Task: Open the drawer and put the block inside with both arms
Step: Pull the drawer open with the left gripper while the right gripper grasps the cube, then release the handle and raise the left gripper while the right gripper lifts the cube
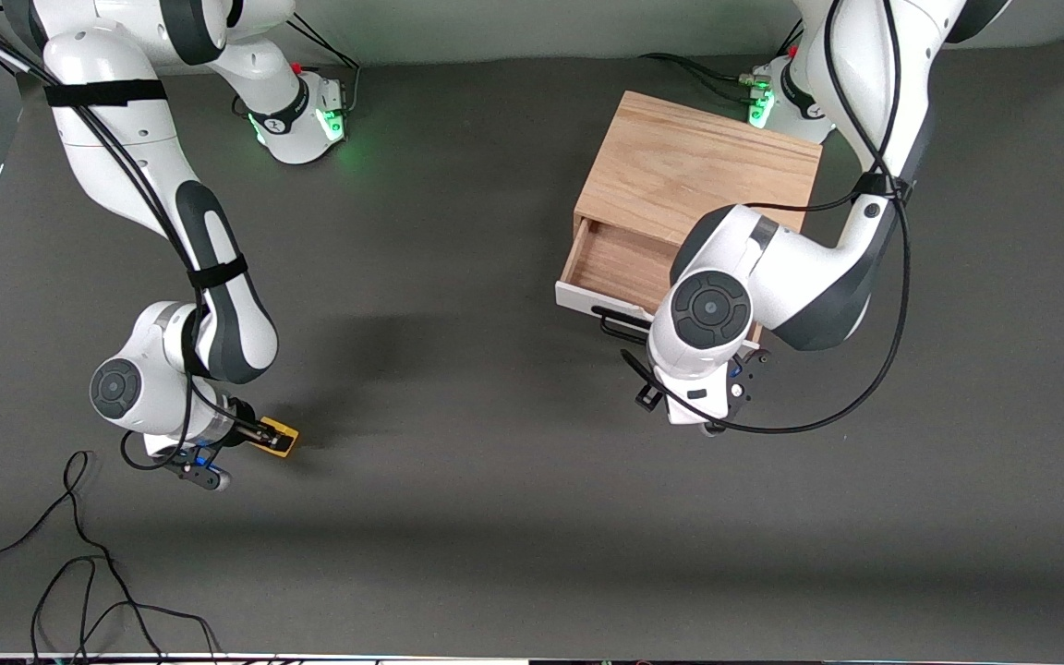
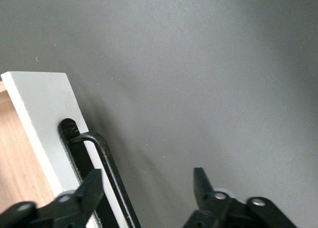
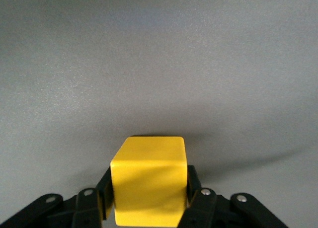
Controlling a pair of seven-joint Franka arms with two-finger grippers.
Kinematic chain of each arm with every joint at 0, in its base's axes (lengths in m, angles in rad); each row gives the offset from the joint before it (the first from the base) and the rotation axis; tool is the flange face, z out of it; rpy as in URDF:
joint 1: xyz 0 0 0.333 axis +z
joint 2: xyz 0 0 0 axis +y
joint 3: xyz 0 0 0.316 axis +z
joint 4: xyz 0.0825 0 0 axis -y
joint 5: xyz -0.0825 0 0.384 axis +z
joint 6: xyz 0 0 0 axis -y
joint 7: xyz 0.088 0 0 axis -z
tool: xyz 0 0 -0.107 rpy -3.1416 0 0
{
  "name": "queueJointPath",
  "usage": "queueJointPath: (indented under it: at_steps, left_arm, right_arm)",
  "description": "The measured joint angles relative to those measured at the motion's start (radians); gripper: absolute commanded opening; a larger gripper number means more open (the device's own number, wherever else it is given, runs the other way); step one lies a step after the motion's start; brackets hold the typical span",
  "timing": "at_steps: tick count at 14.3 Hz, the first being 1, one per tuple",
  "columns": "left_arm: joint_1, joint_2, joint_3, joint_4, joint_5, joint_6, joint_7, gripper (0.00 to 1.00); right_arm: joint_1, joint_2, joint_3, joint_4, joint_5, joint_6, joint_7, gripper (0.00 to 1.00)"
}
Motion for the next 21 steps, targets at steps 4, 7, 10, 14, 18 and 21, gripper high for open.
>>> queueJointPath:
  at_steps: [4, 7, 10, 14, 18, 21]
  left_arm:
    - [0.001, -0.002, -0.001, 0.007, 0.0, -0.074, 0.024, 0.99]
    - [-0.002, -0.015, -0.01, 0.005, 0.0, -0.157, 0.031, 0.99]
    - [-0.004, -0.024, -0.012, -0.012, 0.0, -0.172, 0.065, 0.99]
    - [0.0, -0.024, -0.01, -0.048, 0.0, -0.145, 0.102, 0.97]
    - [0.005, -0.024, -0.007, -0.062, 0.001, -0.107, 0.118, 0.97]
    - [0.009, -0.024, -0.003, -0.062, 0.003, -0.038, 0.12, 0.97]
  right_arm:
    - [0.001, -0.008, -0.001, 0.01, -0.001, 0.0, -0.005, 0.25]
    - [0.004, -0.041, 0.0, 0.041, -0.023, -0.052, -0.019, 0.16]
    - [0.009, -0.088, 0.001, 0.13, -0.035, -0.218, -0.02, 0.15]
    - [0.012, -0.116, 0.001, 0.274, -0.042, -0.398, -0.02, 0.15]
    - [0.013, -0.121, 0.002, 0.401, -0.043, -0.528, -0.02, 0.15]
    - [0.012, -0.136, 0.0, 0.439, -0.044, -0.577, -0.03, 0.15]
